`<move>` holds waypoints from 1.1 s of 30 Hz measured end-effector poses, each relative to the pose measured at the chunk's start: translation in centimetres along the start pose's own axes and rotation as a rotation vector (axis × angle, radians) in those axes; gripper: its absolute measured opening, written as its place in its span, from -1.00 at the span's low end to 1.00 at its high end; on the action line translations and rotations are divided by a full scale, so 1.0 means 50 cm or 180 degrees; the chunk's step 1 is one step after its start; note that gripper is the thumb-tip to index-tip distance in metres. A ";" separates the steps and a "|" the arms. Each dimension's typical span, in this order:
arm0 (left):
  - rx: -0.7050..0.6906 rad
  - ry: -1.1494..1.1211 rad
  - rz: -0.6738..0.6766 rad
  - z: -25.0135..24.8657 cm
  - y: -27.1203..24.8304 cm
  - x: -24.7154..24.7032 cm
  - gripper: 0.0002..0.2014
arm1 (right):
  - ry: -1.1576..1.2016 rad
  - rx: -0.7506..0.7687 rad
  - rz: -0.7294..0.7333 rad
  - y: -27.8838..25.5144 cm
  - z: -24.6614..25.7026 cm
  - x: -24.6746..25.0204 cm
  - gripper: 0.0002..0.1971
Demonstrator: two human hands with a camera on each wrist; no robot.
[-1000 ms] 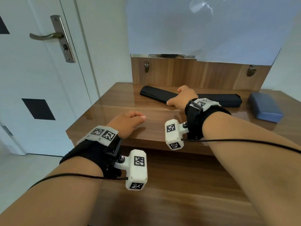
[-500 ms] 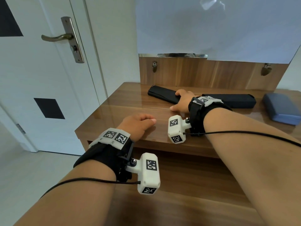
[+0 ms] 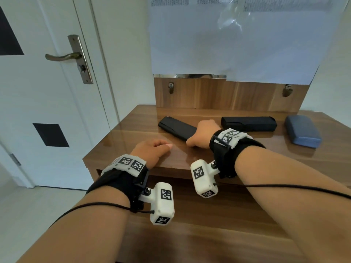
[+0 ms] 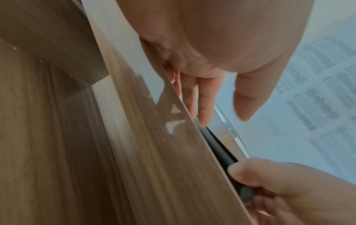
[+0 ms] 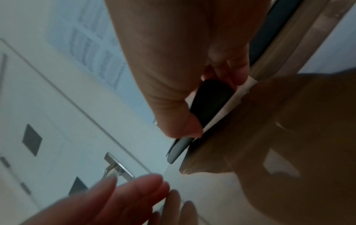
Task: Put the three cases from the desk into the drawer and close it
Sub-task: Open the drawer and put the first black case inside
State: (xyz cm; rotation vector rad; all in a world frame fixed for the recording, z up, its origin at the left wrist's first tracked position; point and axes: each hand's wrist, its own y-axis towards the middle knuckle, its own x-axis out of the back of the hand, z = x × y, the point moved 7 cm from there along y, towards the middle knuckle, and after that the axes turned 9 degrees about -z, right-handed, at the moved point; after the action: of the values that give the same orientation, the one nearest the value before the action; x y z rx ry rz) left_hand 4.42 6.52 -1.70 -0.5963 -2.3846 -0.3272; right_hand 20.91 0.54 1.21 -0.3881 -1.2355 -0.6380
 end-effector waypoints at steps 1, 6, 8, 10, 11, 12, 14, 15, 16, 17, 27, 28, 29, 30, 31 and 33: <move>-0.0016 -0.0135 -0.0070 -0.004 -0.006 0.009 -0.68 | 0.0092 0.0004 0.0020 -0.015 -0.005 0.001 -0.56; 0.0101 -0.1015 -0.0773 0.002 -0.055 0.075 -0.69 | 0.0778 0.0100 -0.0062 -0.106 -0.031 0.016 -0.34; 0.0151 -0.1273 -0.1010 0.014 -0.086 0.087 -0.74 | 0.1015 0.0330 -0.0153 -0.147 -0.028 0.024 -0.37; 0.0225 -0.1434 -0.1201 0.031 -0.114 0.085 -0.81 | 0.1119 0.0577 -0.0211 -0.185 -0.021 0.026 -0.40; 0.0303 -0.1540 -0.1241 0.040 -0.129 0.081 -0.86 | 0.1164 0.0688 -0.0211 -0.202 -0.017 0.024 -0.41; 0.0409 -0.1709 -0.1257 0.050 -0.140 0.076 -0.88 | 0.1227 0.0759 -0.0181 -0.217 -0.013 0.018 -0.43; 0.0787 -0.2208 -0.1282 0.073 -0.152 0.064 -0.84 | 0.1370 0.0784 -0.0082 -0.241 -0.011 0.001 -0.47; 0.1003 -0.2474 -0.1285 0.087 -0.159 0.064 -0.79 | 0.1408 0.0804 -0.0021 -0.252 -0.007 -0.008 -0.47; 0.1193 -0.2690 -0.1256 0.101 -0.163 0.060 -0.72 | 0.1417 0.0827 0.0035 -0.261 -0.004 -0.018 -0.46; 0.1348 -0.2824 -0.1204 0.113 -0.167 0.055 -0.67 | 0.1423 0.0866 0.0077 -0.268 -0.003 -0.025 -0.46; 0.2206 -0.2748 -0.1406 0.208 -0.204 0.048 0.03 | 0.1340 0.1042 0.0462 -0.307 0.030 -0.075 -0.37; 0.2297 -0.2753 -0.1448 0.245 -0.189 0.039 0.08 | 0.1335 0.1045 0.0459 -0.309 0.033 -0.077 -0.37; 0.2350 -0.2750 -0.1446 0.272 -0.181 0.034 0.10 | 0.1315 0.1061 0.0456 -0.313 0.036 -0.080 -0.37; 0.2376 -0.2732 -0.1386 0.290 -0.177 0.029 0.09 | 0.1279 0.1080 0.0447 -0.316 0.040 -0.081 -0.38; 0.2422 -0.2678 -0.1307 0.300 -0.181 0.027 0.06 | 0.1242 0.1105 0.0436 -0.318 0.044 -0.082 -0.38; 0.2447 -0.2617 -0.1139 0.273 -0.225 0.037 -0.14 | 0.1193 0.1115 0.0462 -0.324 0.052 -0.087 -0.41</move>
State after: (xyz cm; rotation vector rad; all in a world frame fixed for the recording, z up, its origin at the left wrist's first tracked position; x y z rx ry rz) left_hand -9.72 2.49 -11.73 0.1081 -3.0733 0.8257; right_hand 7.78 -9.29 -3.17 -0.0580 -0.9259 -0.3394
